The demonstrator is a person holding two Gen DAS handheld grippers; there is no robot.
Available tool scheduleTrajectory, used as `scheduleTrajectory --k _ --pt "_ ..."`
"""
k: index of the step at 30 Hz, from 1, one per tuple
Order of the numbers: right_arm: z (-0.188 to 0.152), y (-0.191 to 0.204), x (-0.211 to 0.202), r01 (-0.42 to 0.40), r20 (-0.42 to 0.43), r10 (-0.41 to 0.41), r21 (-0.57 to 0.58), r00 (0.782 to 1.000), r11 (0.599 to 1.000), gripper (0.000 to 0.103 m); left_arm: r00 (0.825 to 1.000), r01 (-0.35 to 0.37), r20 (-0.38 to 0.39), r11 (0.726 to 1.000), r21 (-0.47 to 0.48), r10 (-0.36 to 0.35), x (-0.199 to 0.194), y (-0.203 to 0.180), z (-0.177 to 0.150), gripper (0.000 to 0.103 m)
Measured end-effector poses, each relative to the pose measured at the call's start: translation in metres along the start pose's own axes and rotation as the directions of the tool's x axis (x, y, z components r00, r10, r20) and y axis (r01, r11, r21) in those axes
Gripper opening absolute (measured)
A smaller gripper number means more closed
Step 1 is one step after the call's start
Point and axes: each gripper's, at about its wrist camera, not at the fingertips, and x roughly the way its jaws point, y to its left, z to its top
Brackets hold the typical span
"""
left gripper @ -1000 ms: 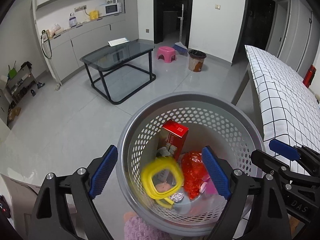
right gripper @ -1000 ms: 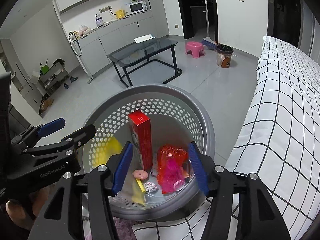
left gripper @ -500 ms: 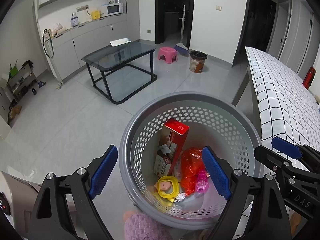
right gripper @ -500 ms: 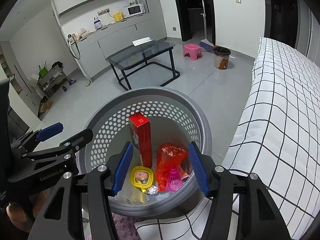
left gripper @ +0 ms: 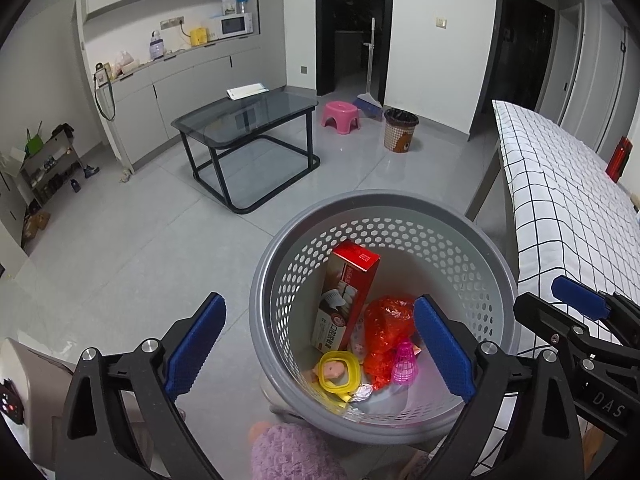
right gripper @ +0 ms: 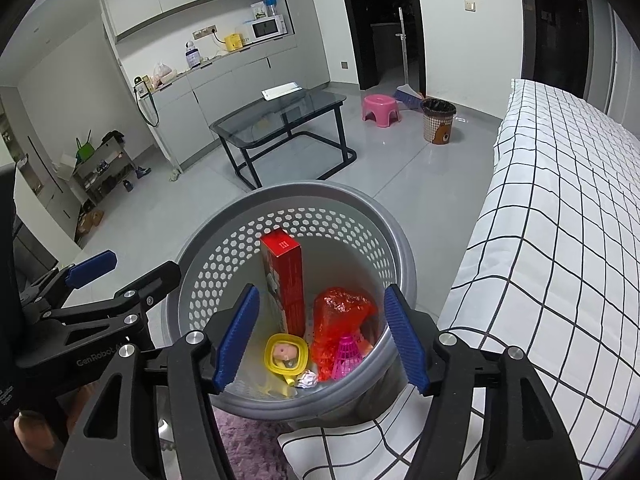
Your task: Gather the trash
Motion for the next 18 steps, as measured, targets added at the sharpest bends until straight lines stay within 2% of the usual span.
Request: scheduleTrajectory --k 18 --pt "-0.001 -0.008 -0.016 0.012 0.021 -0.012 0.020 1.000 1.000 0.066 1.000 -0.006 0.014 1.000 -0.002 0.006 -0.012 -0.007 -0.001 0.096"
